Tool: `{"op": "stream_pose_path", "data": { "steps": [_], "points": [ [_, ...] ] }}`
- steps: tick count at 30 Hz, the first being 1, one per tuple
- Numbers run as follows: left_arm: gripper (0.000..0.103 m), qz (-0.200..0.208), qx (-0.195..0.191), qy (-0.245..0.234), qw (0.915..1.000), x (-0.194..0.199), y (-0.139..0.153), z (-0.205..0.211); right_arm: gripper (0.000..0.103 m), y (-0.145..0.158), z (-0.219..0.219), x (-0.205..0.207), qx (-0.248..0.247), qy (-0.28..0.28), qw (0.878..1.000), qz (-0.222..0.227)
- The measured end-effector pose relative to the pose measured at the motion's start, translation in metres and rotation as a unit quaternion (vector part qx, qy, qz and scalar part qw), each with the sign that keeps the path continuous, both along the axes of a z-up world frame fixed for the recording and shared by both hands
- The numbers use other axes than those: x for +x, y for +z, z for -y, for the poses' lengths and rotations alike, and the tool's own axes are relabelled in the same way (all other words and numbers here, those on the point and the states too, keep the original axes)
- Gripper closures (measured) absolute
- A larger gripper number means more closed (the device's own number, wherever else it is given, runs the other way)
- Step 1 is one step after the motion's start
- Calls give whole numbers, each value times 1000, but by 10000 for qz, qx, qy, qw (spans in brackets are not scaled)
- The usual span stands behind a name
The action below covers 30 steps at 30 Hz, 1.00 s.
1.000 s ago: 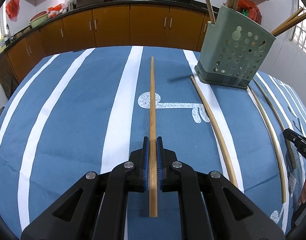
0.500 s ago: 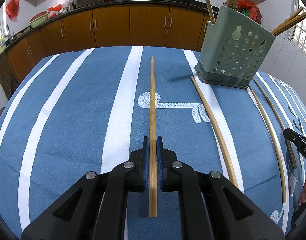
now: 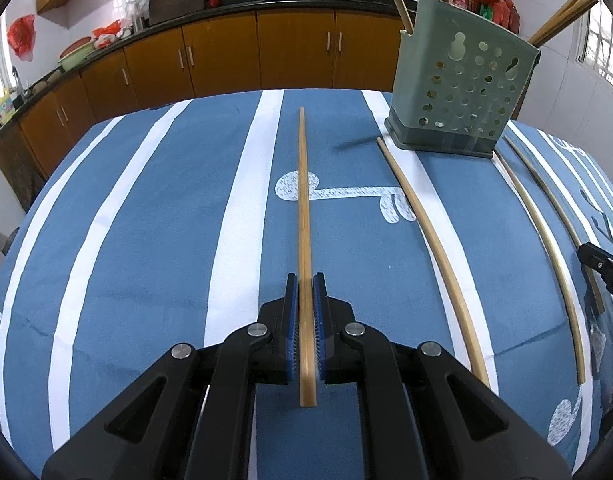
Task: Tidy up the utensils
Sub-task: 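Lift both chopsticks upright and carry them over the green holder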
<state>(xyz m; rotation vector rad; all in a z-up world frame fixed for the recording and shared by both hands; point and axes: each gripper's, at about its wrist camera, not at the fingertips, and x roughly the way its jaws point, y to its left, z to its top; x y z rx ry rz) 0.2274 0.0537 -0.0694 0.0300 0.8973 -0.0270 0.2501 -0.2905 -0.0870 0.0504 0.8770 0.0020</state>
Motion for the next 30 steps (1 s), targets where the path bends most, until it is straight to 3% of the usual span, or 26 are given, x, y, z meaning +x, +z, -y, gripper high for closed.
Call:
{"op": "stream_pose_path", "data": {
  "steps": [4,8,15,23,30],
  "points": [
    [95,-45,56,-65,10000,0,1,0,95,4,-1,-1,-23,15,10000,-23],
    [96,16,45,-66,10000,-6,9,-4,95,25,4,-11,17,-12,9995,307],
    [96,531,-115,-90,9985,-15,51,-12,95,70,16,-22,95,-121,9954,947],
    [96,1270,-356,-82,9912,-24,109,-16,95,125,17,-34,214,-114,9837,1783],
    [96,1589,-437,-66,9863,-24,134,-17,95,144,15,-34,294,-72,9781,2061]
  ]
}}
